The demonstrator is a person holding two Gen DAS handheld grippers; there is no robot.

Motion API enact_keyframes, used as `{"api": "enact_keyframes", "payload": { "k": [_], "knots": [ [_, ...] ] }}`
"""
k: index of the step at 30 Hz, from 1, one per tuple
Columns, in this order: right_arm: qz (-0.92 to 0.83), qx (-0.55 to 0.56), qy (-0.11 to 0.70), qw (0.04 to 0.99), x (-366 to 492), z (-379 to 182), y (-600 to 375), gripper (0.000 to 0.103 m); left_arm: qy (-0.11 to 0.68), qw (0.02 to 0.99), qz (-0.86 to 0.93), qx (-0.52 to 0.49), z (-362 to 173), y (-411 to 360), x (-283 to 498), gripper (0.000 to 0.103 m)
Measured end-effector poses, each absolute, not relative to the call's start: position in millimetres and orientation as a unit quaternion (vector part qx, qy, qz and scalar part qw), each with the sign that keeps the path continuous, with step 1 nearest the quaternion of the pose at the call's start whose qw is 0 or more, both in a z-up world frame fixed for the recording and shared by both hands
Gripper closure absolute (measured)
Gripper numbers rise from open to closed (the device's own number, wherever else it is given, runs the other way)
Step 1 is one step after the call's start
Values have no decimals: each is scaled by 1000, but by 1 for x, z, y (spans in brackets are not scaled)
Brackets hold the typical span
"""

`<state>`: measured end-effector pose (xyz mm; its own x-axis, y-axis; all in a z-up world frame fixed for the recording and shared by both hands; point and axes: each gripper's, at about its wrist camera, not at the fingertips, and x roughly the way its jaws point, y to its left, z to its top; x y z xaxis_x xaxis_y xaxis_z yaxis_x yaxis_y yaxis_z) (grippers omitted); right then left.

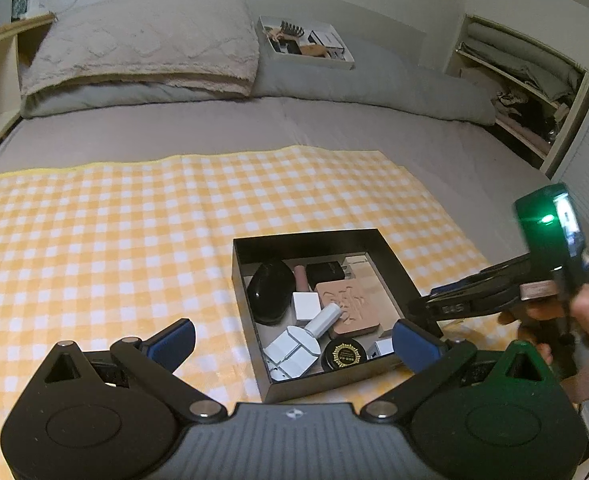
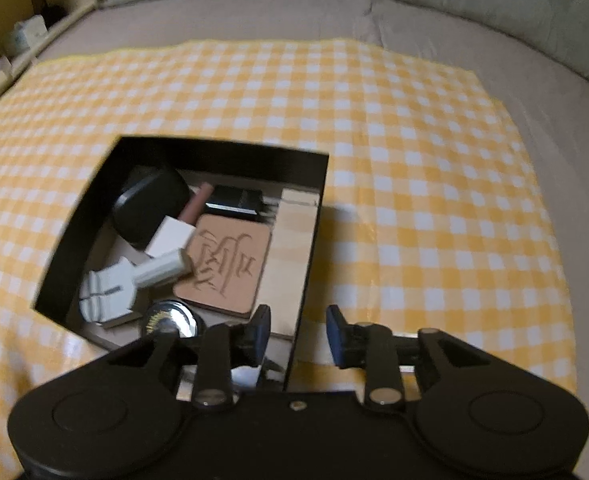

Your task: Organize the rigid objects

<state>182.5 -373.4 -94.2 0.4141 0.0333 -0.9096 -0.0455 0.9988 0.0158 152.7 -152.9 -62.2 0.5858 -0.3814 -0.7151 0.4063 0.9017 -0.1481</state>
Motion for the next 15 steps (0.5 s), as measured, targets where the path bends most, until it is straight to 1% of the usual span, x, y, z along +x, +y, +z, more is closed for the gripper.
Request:
{"api": "enact_keyframes", "payload": {
  "k": [2, 3, 4, 5, 6, 8, 14, 15],
  "knots": [
    [27, 3, 525, 851, 172, -80, -373, 61, 391, 893, -221, 21, -59, -151, 147, 0],
    [28, 7, 516, 856, 165, -72, -373, 59, 387, 895, -220, 22, -57, -150, 144, 0],
    [31, 10, 507, 861, 158, -65, -372, 55, 385, 896, -220, 23, -55, -149, 141, 0],
    [34, 13, 498, 867, 151, -57, -372, 48, 381, 897, -221, 25, -53, -148, 138, 0],
    [38, 15, 490, 871, 144, -51, -371, 45, 377, 899, -221, 27, -51, -147, 134, 0],
    [43, 17, 473, 880, 127, -36, -370, 35, 368, 902, -223, 32, -47, -145, 126, 0],
    [40, 40, 420, 906, 80, -3, -370, 20, 350, 909, -223, 38, -39, -135, 101, 0],
    [37, 45, 411, 910, 73, 0, -370, 19, 347, 910, -223, 40, -38, -133, 96, 0]
  ]
}}
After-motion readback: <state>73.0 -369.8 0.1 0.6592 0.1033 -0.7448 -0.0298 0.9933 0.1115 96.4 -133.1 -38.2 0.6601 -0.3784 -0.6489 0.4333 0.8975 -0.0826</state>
